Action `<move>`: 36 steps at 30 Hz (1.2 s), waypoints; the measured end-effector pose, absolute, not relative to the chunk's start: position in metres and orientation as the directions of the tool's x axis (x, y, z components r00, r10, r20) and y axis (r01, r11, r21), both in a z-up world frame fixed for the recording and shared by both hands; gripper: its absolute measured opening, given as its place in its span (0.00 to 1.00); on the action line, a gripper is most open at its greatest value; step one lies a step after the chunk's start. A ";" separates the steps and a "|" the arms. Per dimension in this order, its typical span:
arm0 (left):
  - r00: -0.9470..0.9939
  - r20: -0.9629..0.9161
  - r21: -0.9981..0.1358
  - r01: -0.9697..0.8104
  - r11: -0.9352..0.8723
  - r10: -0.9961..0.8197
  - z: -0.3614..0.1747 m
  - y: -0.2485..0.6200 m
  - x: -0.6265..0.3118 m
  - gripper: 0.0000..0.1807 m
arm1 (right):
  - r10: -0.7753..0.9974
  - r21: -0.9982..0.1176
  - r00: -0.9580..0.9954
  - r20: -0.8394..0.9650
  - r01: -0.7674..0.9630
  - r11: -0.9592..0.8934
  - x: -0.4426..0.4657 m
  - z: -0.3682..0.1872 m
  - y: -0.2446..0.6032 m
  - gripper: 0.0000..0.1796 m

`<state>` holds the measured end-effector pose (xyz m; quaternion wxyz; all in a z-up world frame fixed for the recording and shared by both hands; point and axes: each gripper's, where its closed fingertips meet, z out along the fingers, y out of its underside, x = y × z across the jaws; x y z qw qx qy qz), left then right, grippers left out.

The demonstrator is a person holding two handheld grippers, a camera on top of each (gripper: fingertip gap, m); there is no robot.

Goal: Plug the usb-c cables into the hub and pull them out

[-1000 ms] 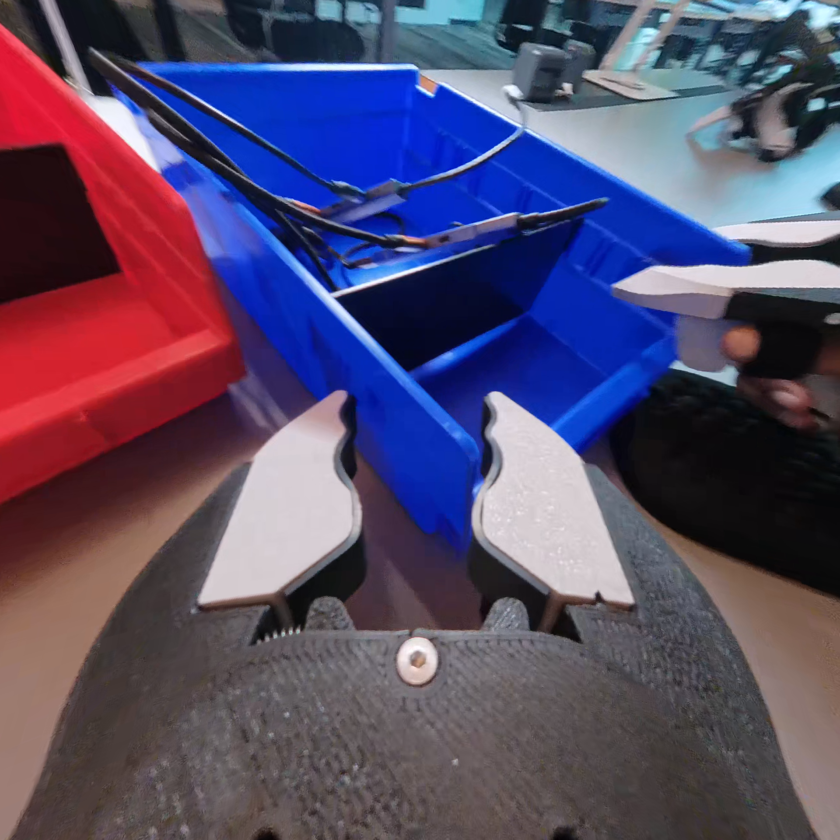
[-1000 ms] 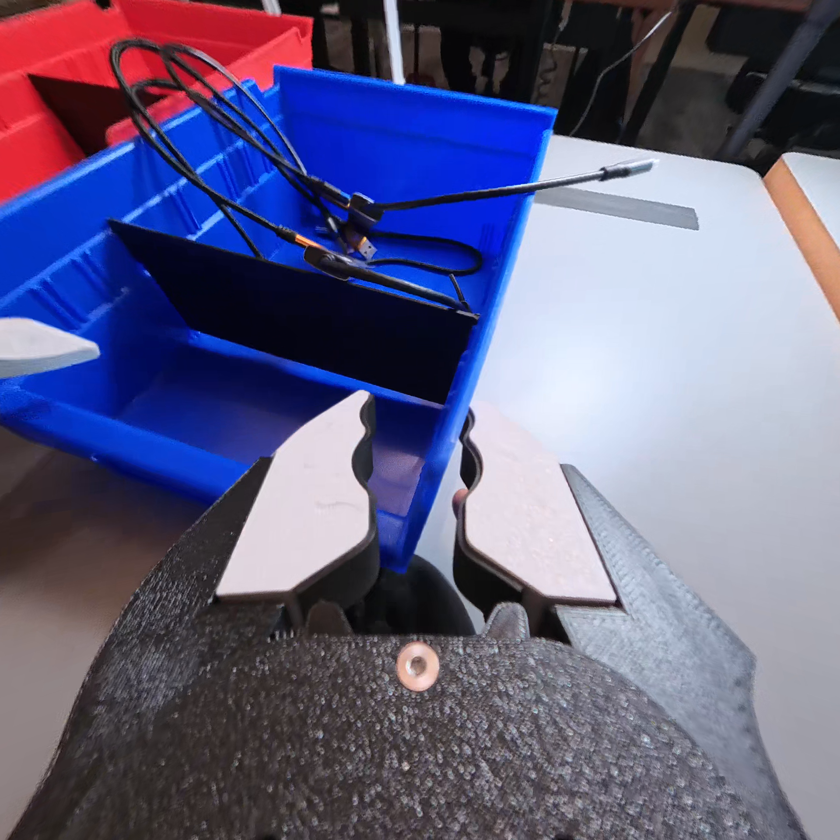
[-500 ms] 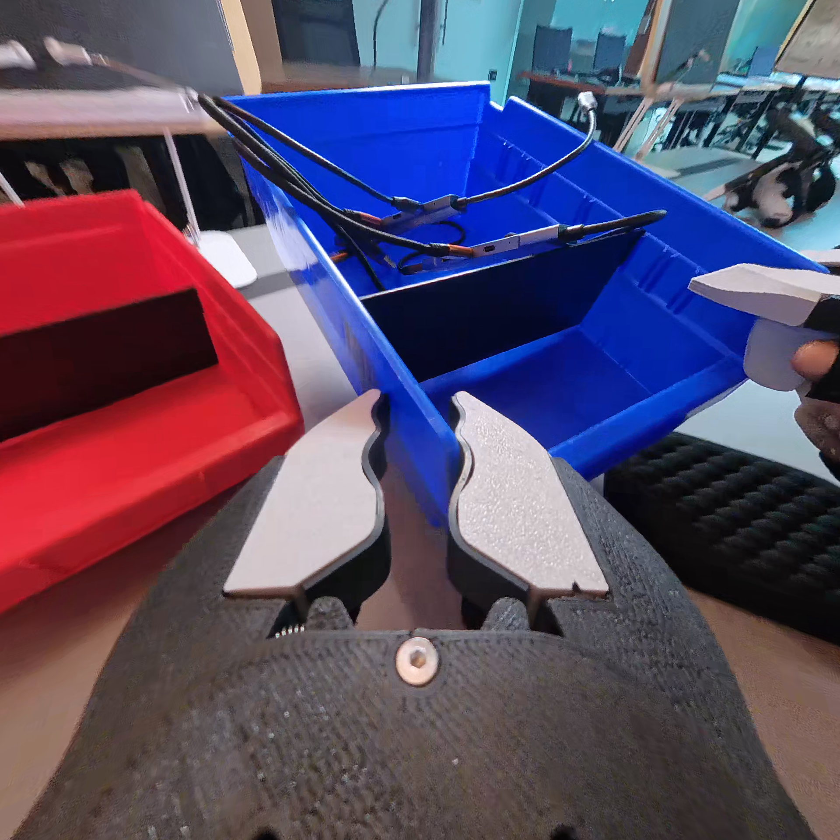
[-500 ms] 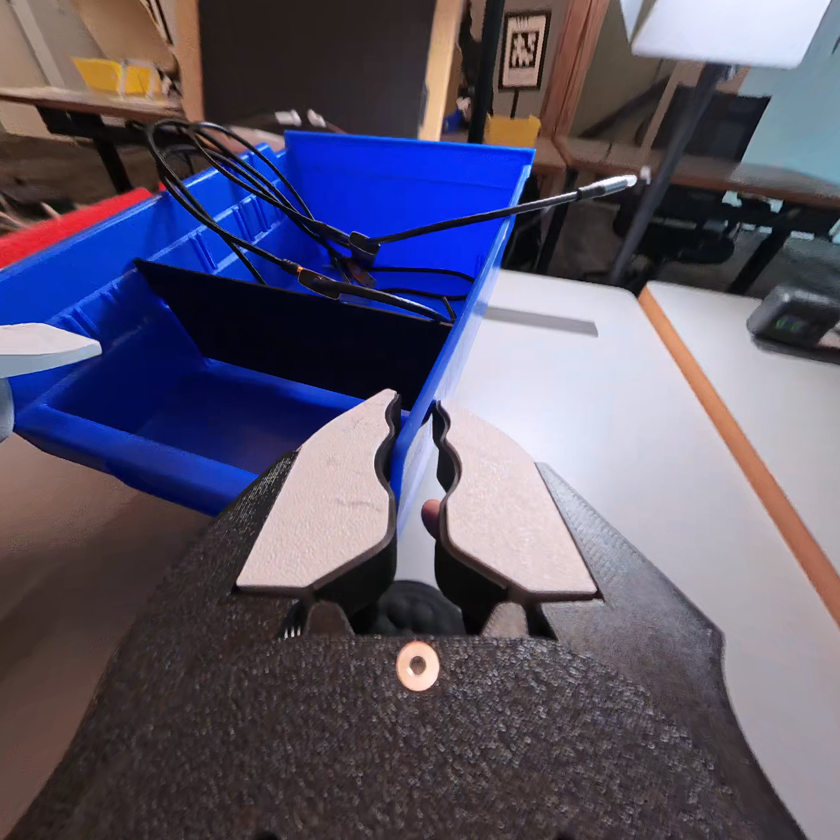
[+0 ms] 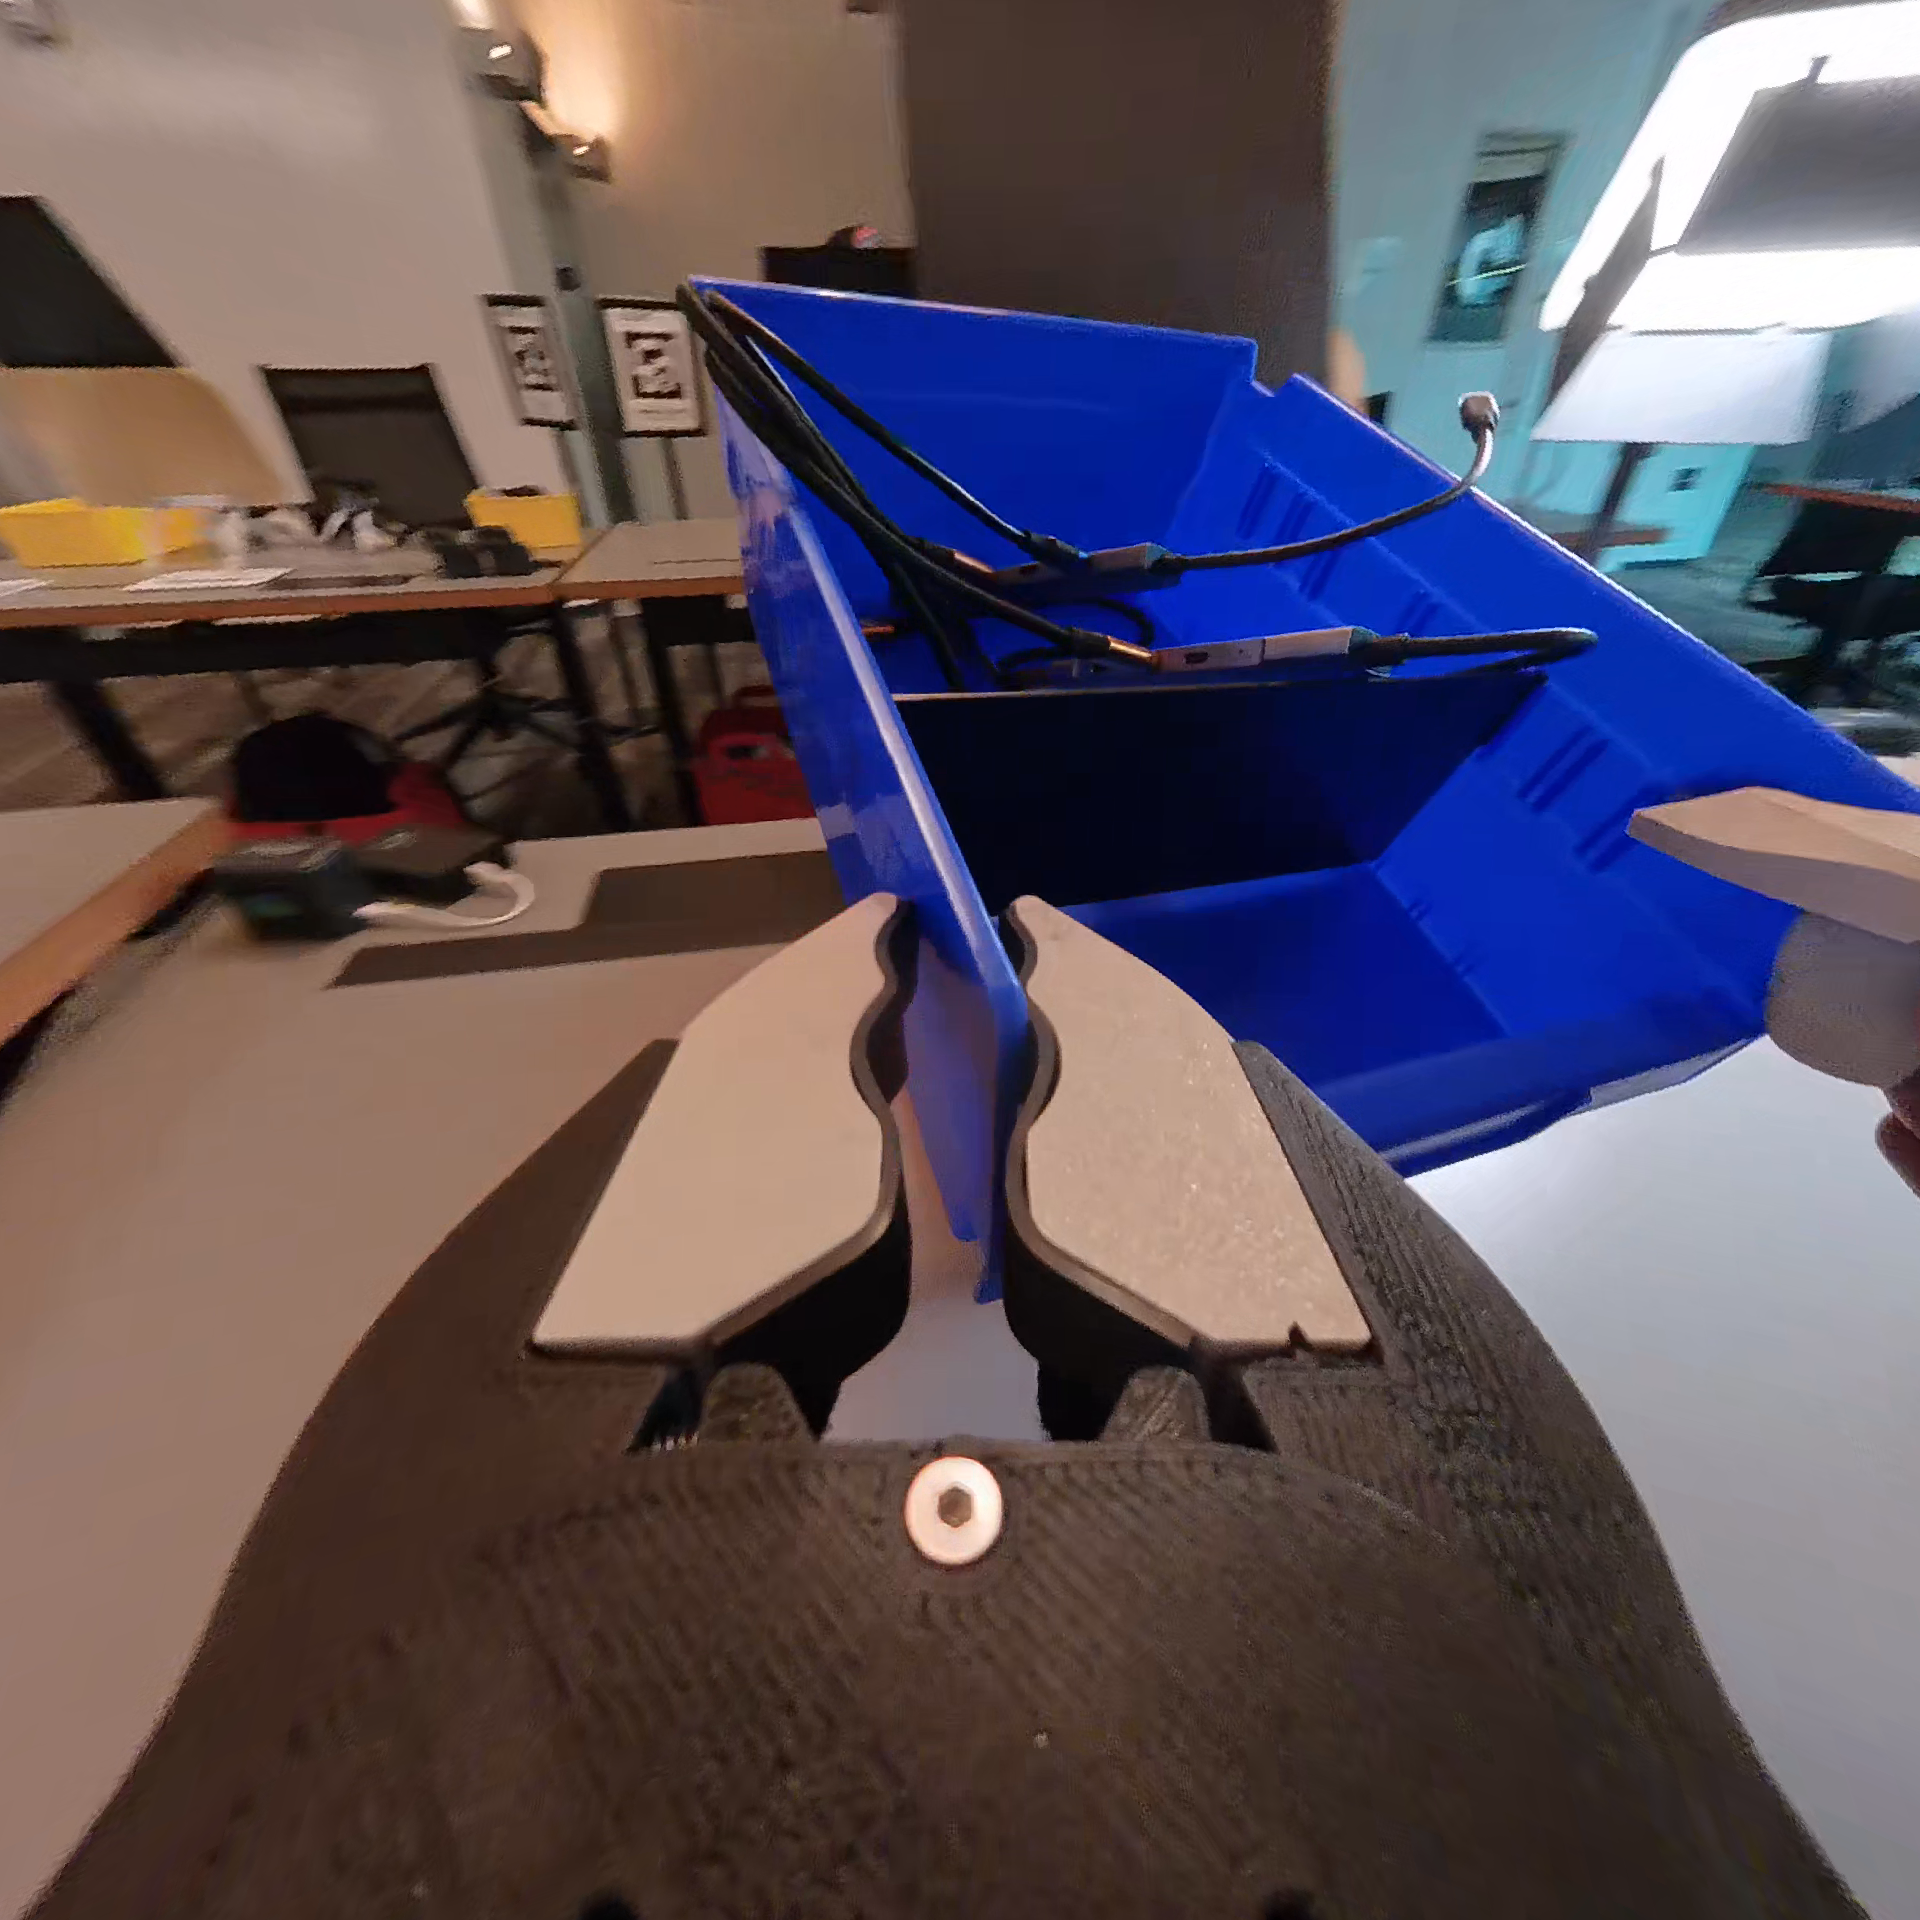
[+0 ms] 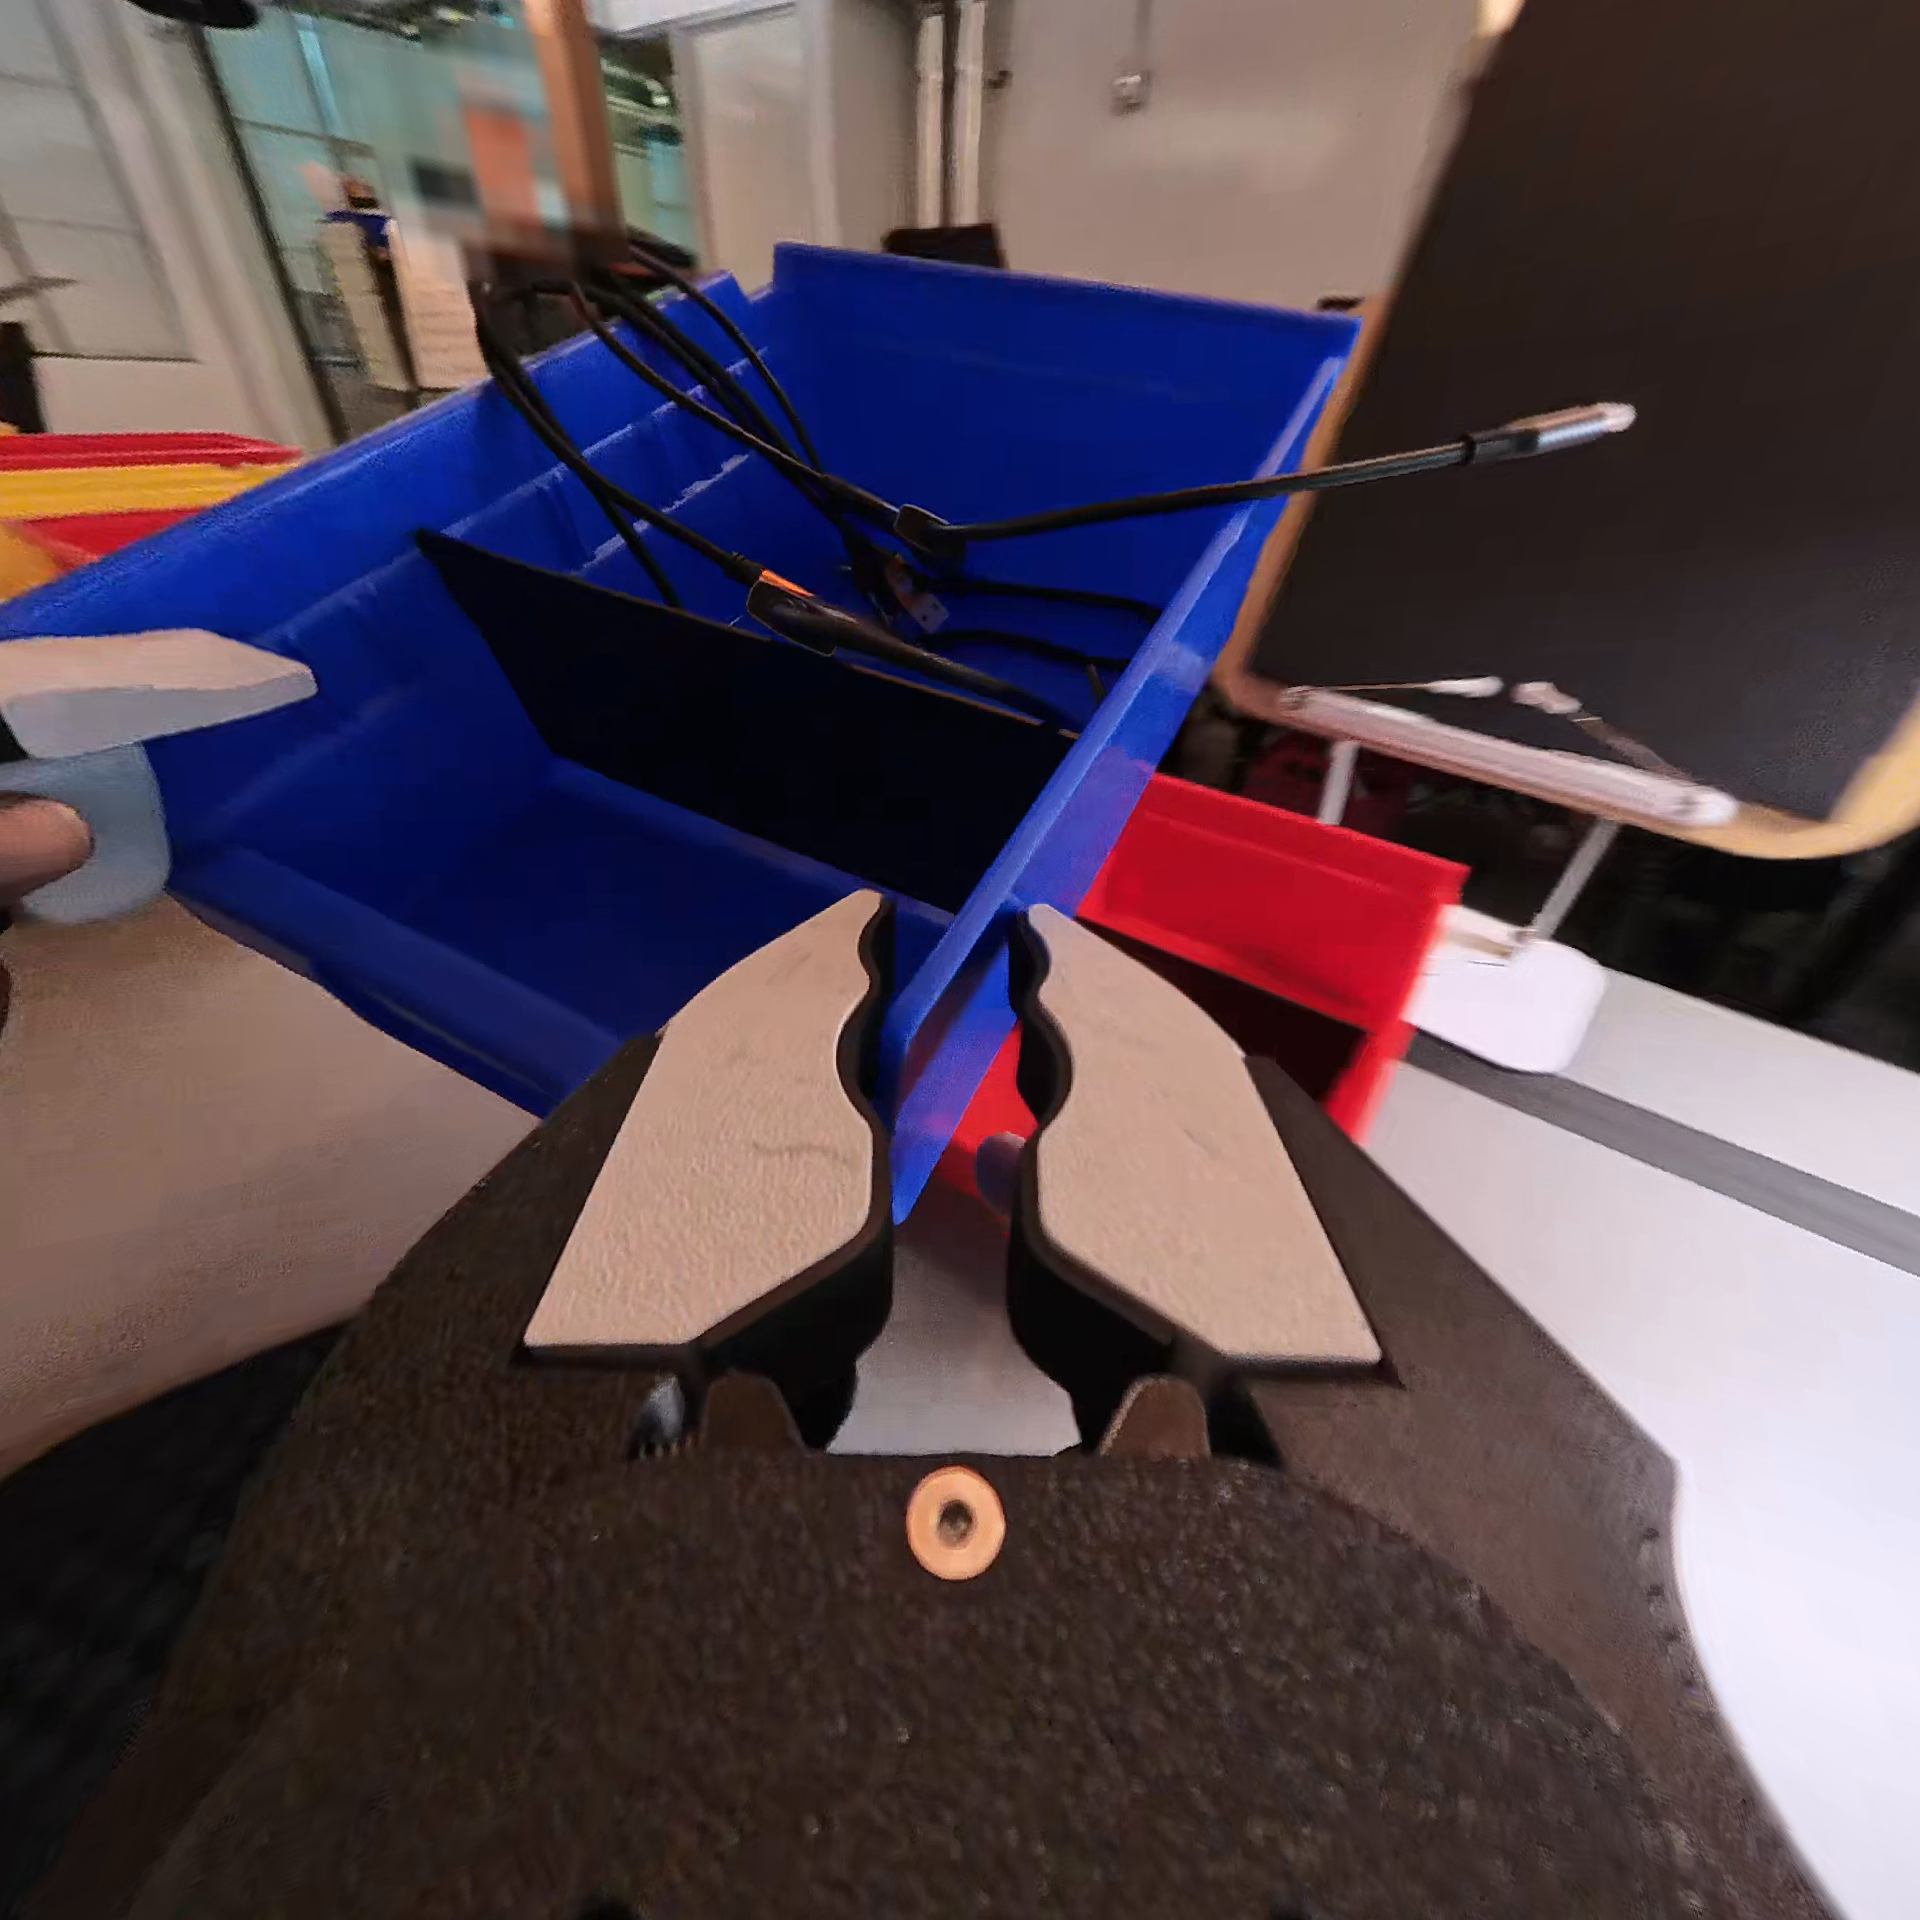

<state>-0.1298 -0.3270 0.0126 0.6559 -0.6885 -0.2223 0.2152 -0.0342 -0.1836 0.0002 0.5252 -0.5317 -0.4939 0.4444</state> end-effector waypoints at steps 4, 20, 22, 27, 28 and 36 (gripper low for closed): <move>0.716 -0.006 -0.995 0.064 -0.074 0.698 -0.009 -0.385 -0.179 0.06 | 1.000 -0.993 -0.004 -0.006 0.117 -0.005 -0.087 -0.036 -0.238 0.14; 0.731 0.134 -0.935 0.316 -0.158 0.670 -0.149 -0.369 -0.244 0.11 | 0.985 -0.895 -0.172 0.018 0.437 0.092 -0.115 -0.151 -0.235 0.18; 0.761 -0.017 -0.968 0.150 -0.201 0.649 -0.118 -0.371 -0.238 0.17 | 0.967 -0.897 -0.244 0.071 0.409 0.169 -0.093 -0.132 -0.222 0.20; 0.946 -0.262 -0.855 -0.136 -0.500 0.190 -0.101 -0.332 -0.170 0.17 | 0.875 -0.738 -0.382 0.297 0.489 0.464 -0.060 -0.124 -0.158 0.21; 0.968 -0.240 -0.805 -0.161 -0.571 0.066 -0.116 -0.323 -0.155 0.19 | 0.841 -0.667 -0.417 0.346 0.520 0.533 -0.063 -0.134 -0.147 0.24; 0.893 -0.225 -0.320 -0.445 -0.837 -0.389 -0.227 -0.297 -0.143 0.19 | 0.649 -0.265 -0.625 0.433 0.600 0.754 -0.096 -0.217 -0.109 0.17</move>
